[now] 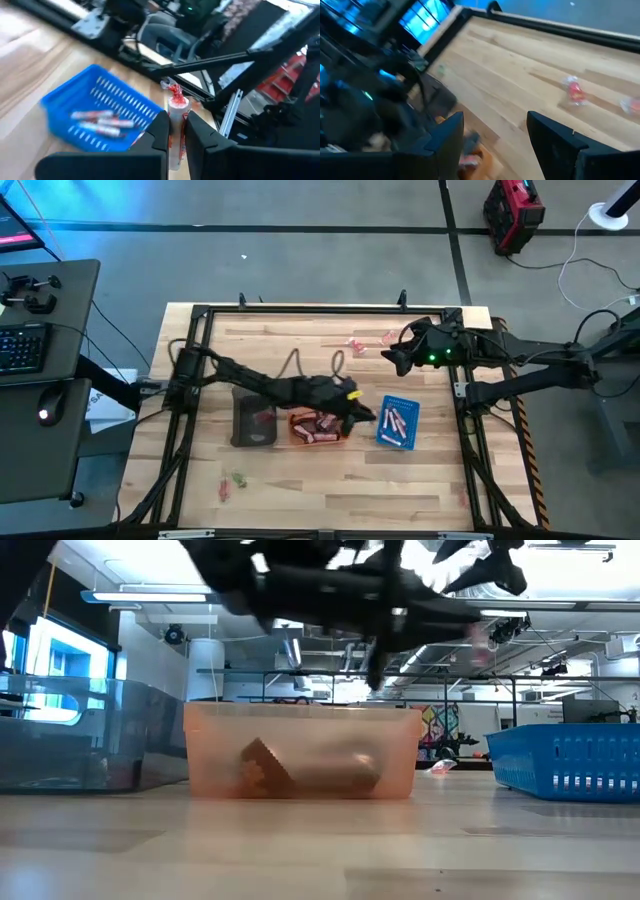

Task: Sort candy by brand, put in halloween buckets
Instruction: Put the white candy stick into the blue bin, then put the orange gummy into the black bin

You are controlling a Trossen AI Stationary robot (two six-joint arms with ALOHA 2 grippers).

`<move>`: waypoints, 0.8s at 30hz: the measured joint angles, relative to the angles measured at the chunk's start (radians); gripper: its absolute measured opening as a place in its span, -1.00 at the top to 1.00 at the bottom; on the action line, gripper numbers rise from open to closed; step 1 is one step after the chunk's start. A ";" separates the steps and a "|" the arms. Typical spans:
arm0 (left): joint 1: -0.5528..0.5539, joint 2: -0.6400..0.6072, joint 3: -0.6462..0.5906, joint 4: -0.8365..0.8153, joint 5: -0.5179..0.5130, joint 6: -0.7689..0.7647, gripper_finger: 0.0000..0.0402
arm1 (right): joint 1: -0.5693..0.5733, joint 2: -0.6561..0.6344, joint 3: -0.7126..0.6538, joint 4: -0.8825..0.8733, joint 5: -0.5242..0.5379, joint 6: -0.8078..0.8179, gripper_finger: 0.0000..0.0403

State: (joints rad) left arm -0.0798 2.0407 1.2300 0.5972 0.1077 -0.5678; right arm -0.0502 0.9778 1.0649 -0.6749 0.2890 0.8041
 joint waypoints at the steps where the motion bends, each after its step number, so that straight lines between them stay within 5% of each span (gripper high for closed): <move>1: -0.001 0.034 0.044 -0.001 0.008 0.023 0.95 | 0.000 -0.004 0.000 0.015 0.000 -0.001 -0.05; 7: -0.001 0.192 0.260 -0.002 0.011 0.098 0.88 | 0.000 -0.031 0.000 0.060 0.000 -0.001 -0.05; 13: 0.011 0.277 0.384 -0.143 -0.028 0.117 0.51 | 0.000 -0.051 0.000 0.059 0.000 -0.001 -0.05; 20: 0.040 0.221 0.396 -0.299 -0.023 0.169 0.06 | 0.000 -0.057 0.000 0.057 0.000 -0.046 -0.05; 24: 0.098 0.110 0.397 -0.622 0.071 0.250 -0.05 | -0.008 -0.057 0.000 0.043 0.013 -0.050 -0.05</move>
State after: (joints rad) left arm 0.0178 2.1507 1.6268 -0.0250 0.1786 -0.3175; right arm -0.0582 0.9211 1.0649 -0.6321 0.3021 0.7542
